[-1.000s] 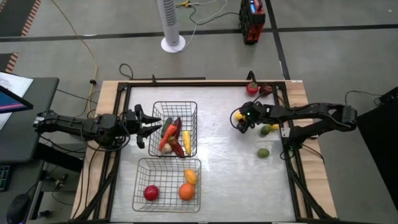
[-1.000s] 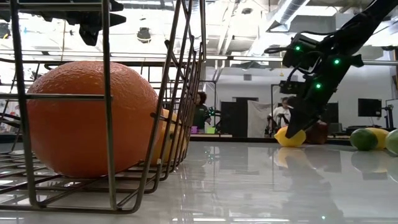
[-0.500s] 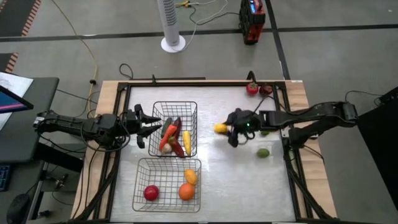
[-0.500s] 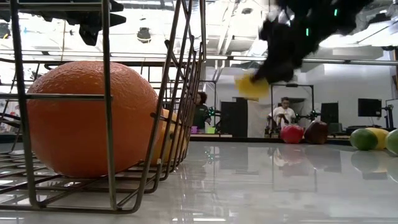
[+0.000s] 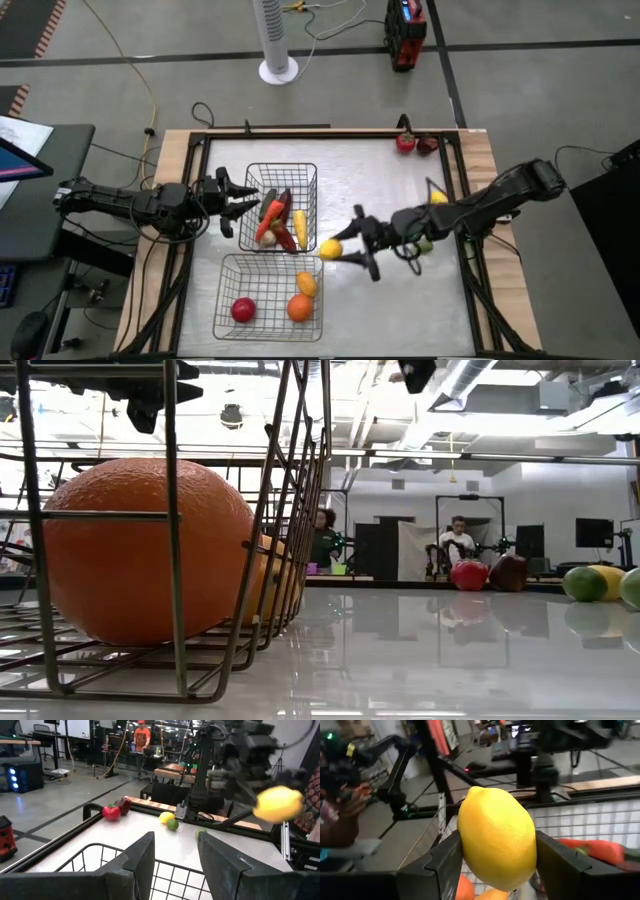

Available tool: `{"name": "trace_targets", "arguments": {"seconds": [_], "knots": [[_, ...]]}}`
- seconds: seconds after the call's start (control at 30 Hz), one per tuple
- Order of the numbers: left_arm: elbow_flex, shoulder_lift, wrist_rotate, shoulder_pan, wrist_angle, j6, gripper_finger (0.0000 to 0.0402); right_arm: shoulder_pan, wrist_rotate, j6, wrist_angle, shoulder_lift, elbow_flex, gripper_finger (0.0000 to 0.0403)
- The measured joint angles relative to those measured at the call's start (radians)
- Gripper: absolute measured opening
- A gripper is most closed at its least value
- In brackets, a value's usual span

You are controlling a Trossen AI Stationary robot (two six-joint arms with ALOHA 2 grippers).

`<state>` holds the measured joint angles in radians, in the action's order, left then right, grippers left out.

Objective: Sort produce into baskets
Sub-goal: Put the left lemon into the silver wire basket, then put the bottom lime into the silver wire basket

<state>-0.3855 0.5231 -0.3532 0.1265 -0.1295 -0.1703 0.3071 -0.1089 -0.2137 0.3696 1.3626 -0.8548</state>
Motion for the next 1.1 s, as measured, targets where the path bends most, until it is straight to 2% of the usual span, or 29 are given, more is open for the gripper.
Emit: {"name": "trace_targets", "arguments": {"seconds": [0.17,0.4,0.57,0.7,0.83,0.93,1.03,1.1], "knots": [[0.0,0.0,-0.001,0.0,-0.008,0.0,0.0137,0.037,0.018,0.032,0.03,0.153,-0.087,0.0244],[0.0,-0.001,-0.001,0.0,-0.003,0.0,0.0137,0.047,0.186,0.037,-0.014,0.349,-0.244,0.0263],[0.0,0.0,-0.001,0.0,0.001,-0.003,0.0137,0.024,0.19,0.03,-0.178,0.392,-0.332,0.0303],[0.0,0.0,-0.001,0.0,0.003,-0.008,0.0137,0.001,0.188,-0.006,-0.291,0.377,-0.361,0.0324],[0.0,0.0,-0.001,0.0,0.003,-0.008,0.0137,-0.009,0.113,-0.022,-0.388,0.325,-0.363,0.0329],[0.0,0.0,-0.001,0.0,0.003,-0.009,0.0137,-0.005,-0.002,-0.041,-0.575,0.285,-0.361,0.033],[0.0,0.0,0.001,0.0,0.005,-0.013,0.0137,0.01,-0.148,-0.145,-0.88,0.241,-0.361,0.033],[0.0,-0.002,0.001,0.0,0.013,-0.014,0.0137,0.018,-0.199,-0.244,-1.073,0.221,-0.351,0.033]]}}
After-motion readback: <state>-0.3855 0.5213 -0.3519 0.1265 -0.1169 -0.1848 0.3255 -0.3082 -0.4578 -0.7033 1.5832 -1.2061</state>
